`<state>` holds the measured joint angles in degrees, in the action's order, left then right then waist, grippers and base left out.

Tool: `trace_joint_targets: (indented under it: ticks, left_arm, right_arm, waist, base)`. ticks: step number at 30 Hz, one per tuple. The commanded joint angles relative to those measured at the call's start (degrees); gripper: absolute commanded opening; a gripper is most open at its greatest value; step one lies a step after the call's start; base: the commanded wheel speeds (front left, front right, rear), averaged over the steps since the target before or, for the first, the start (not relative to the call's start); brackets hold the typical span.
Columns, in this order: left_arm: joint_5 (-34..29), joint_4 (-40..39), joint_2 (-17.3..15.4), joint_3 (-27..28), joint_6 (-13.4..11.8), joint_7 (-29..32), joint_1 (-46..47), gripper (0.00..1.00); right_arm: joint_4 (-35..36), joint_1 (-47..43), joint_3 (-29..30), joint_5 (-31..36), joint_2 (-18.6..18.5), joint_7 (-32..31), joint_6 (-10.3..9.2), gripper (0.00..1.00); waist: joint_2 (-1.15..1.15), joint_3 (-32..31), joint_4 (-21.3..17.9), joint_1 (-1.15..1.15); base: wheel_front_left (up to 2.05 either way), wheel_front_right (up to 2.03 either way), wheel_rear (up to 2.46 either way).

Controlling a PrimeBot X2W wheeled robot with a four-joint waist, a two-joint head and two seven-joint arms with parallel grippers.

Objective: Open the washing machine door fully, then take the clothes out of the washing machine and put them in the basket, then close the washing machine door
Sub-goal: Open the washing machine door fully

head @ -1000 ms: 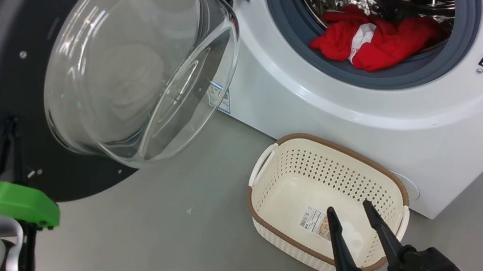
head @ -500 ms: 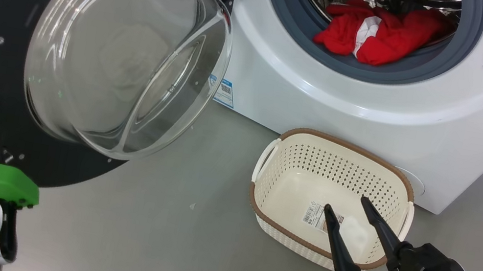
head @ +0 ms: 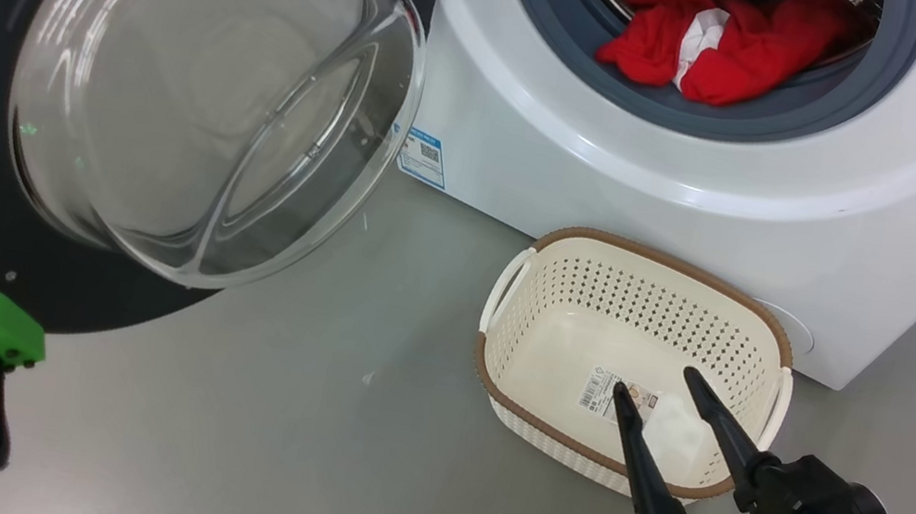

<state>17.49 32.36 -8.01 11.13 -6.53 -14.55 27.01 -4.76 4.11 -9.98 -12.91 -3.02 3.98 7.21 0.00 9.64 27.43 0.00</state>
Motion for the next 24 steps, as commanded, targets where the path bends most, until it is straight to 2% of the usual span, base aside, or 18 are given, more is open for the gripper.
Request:
trace_joint_targets:
  ticks: [1, 10, 17, 18, 19, 20, 21, 24]
  left_arm:
    - [-0.95, -0.63, -2.59, 2.93, 0.01, -0.44, 1.99, 0.0]
    - [-3.5, 2.43, -3.04, 6.39, 3.0, -0.45, 2.86, 0.0]
    - [-5.58, 3.62, -3.05, 8.39, 4.21, -0.45, 2.78, 0.0]
    - [-5.83, 3.41, -2.92, 8.67, 4.31, -0.45, 2.58, 0.12]
    - [-6.03, 2.95, -2.72, 9.0, 4.42, -0.45, 2.33, 0.47]
    - [-6.29, 2.39, -2.5, 9.29, 4.5, -0.45, 1.95, 0.96]
    - [-6.51, 1.79, -2.17, 9.53, 4.63, -0.45, 1.48, 1.0]
    - [-7.26, -0.96, -1.11, 10.1, 5.16, -0.45, -0.2, 1.0]
  right_arm:
    - [1.79, 2.33, -1.43, 0.85, 0.14, -0.06, 0.28, 1.0]
    - [1.67, 2.36, -1.77, 0.93, 0.14, -0.23, 0.28, 1.0]
    - [1.11, 2.27, -1.97, 0.37, 0.14, 0.26, 0.28, 1.0]
    - [0.96, 2.23, -2.01, 0.16, 0.14, 0.42, 0.28, 1.0]
    - [0.81, 2.17, -2.0, -0.1, 0.14, 0.6, 0.28, 1.0]
    - [0.63, 2.11, -1.99, -0.36, 0.14, 0.79, 0.28, 1.0]
    - [0.46, 2.06, -1.94, -0.58, 0.14, 1.01, 0.28, 1.0]
    - [-0.07, 1.99, -1.82, -1.19, 0.14, 1.8, 0.28, 1.0]
  waist:
    - [0.0, 0.13, -0.14, 0.0]
    - [0.0, -0.3, -1.24, 0.0]
    - [0.0, -1.53, -2.28, 0.0]
    - [0.0, -1.77, -2.44, 0.0]
    - [0.0, -1.97, -2.55, 0.0]
    - [0.0, -2.22, -2.67, 0.0]
    - [0.0, -2.42, -2.76, 0.0]
    - [0.0, -3.06, -3.09, 0.0]
  base:
    - [0.0, 0.0, 0.0]
    - [0.0, 0.0, 0.0]
    - [0.0, 0.0, 0.0]
    - [0.0, 0.0, 0.0]
    - [0.0, 0.0, 0.0]
    - [0.0, 0.0, 0.0]
    - [0.0, 0.0, 0.0]
    - [0.0, 0.0, 0.0]
